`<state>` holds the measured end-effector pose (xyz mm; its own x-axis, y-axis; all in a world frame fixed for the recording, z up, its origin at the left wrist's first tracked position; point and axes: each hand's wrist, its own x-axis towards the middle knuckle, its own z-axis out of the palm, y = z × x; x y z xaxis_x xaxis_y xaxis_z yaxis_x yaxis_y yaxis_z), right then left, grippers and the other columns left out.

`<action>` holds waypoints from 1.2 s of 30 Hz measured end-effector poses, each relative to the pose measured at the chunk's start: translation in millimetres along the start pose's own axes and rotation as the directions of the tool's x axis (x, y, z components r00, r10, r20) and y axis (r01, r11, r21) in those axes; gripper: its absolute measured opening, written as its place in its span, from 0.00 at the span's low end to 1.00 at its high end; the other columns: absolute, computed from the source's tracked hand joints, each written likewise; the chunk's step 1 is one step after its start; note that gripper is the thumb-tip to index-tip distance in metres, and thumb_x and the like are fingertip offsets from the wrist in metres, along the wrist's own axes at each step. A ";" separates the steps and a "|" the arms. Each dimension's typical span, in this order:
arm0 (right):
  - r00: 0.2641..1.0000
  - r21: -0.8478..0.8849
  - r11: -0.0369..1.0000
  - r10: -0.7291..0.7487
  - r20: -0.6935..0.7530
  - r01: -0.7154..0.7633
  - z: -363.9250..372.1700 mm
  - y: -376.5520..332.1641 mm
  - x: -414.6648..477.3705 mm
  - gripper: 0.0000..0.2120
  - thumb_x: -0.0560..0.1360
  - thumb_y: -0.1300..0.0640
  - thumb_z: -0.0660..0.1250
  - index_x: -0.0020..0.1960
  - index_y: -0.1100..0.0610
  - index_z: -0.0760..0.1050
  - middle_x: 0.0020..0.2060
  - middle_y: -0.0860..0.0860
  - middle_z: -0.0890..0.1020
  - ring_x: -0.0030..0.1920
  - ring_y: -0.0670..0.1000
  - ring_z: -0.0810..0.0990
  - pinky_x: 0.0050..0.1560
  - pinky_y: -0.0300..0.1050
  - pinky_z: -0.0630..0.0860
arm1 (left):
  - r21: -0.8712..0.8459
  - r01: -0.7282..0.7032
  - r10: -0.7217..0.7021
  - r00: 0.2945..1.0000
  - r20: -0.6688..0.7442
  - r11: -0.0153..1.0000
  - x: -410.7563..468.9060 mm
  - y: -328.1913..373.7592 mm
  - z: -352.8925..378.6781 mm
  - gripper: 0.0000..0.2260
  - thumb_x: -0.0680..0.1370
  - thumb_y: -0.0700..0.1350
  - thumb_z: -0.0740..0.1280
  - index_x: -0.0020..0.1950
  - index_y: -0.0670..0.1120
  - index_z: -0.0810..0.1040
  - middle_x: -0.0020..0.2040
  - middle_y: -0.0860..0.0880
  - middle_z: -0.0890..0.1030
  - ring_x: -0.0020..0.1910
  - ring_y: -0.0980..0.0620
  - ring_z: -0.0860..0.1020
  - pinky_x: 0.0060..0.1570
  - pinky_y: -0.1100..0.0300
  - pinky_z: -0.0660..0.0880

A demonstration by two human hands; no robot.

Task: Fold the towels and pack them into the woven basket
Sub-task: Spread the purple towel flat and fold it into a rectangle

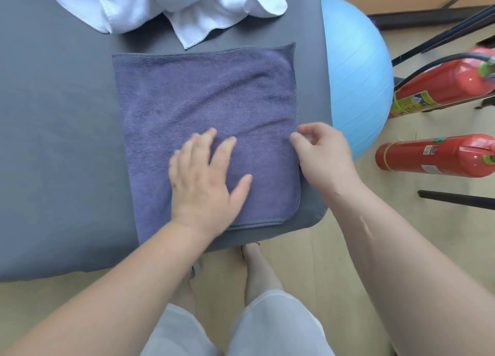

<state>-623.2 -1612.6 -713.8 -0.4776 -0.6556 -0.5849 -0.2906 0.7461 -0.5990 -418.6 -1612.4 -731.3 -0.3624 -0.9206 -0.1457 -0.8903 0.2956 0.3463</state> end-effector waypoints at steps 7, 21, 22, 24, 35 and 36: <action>0.965 0.068 0.998 -0.005 0.261 -0.013 4.0 2.7 -36.7 0.03 0.73 0.57 0.71 0.45 0.57 0.81 0.38 0.48 0.86 0.41 0.50 0.84 0.48 0.54 0.82 | 0.298 -0.028 -0.049 0.968 0.248 0.954 1.3 -35.5 14.3 0.45 0.73 0.77 0.47 0.81 0.54 0.39 0.81 0.45 0.35 0.80 0.41 0.36 0.73 0.29 0.42; 0.973 -0.170 0.979 0.145 0.181 -0.114 -14.7 51.3 -61.7 0.07 0.71 0.58 0.76 0.42 0.53 0.77 0.30 0.47 0.80 0.32 0.49 0.77 0.35 0.47 0.76 | 0.275 -0.024 -0.044 0.970 0.237 0.961 -0.8 -34.4 10.3 0.46 0.72 0.77 0.50 0.82 0.54 0.42 0.82 0.45 0.38 0.80 0.41 0.38 0.72 0.28 0.42; 0.984 -0.289 0.952 0.141 0.110 -0.104 -18.5 54.6 -60.5 0.08 0.71 0.57 0.76 0.42 0.52 0.76 0.29 0.46 0.78 0.32 0.48 0.76 0.33 0.45 0.73 | 0.275 -0.021 -0.048 0.969 0.242 0.961 -3.0 -34.4 9.0 0.46 0.72 0.77 0.50 0.82 0.55 0.42 0.82 0.46 0.38 0.80 0.41 0.38 0.72 0.28 0.42; 0.996 -0.426 0.901 0.091 -0.005 -0.085 -26.1 54.7 -60.4 0.07 0.72 0.56 0.73 0.45 0.50 0.75 0.31 0.46 0.77 0.36 0.49 0.77 0.36 0.45 0.71 | 0.286 -0.024 -0.052 0.965 0.258 0.958 -9.7 -35.3 7.0 0.46 0.71 0.78 0.49 0.81 0.55 0.42 0.81 0.46 0.37 0.80 0.40 0.38 0.72 0.27 0.43; 0.809 -0.728 0.462 -0.546 0.216 0.507 68.2 -17.6 -1.8 0.37 0.80 0.35 0.52 0.82 0.53 0.52 0.82 0.57 0.48 0.81 0.61 0.44 0.78 0.65 0.43 | 0.271 -0.101 0.005 0.942 0.335 0.957 -44.4 -42.4 7.0 0.44 0.72 0.75 0.52 0.81 0.56 0.44 0.82 0.47 0.44 0.80 0.37 0.43 0.64 0.19 0.51; 0.804 -0.739 0.436 -0.545 0.237 0.513 74.5 -19.3 6.9 0.38 0.80 0.34 0.51 0.83 0.53 0.49 0.82 0.56 0.46 0.81 0.61 0.42 0.78 0.65 0.41 | 0.222 -0.076 0.006 0.955 0.298 0.972 -42.5 -43.0 5.4 0.41 0.74 0.73 0.53 0.81 0.56 0.44 0.83 0.47 0.45 0.80 0.37 0.43 0.65 0.20 0.50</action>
<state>-559.1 -1640.2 -747.0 -0.0294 -0.9615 -0.2731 -0.9847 0.0748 -0.1573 -366.4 -1584.6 -745.1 -0.4337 -0.8009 -0.4128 -0.8992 0.4141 0.1415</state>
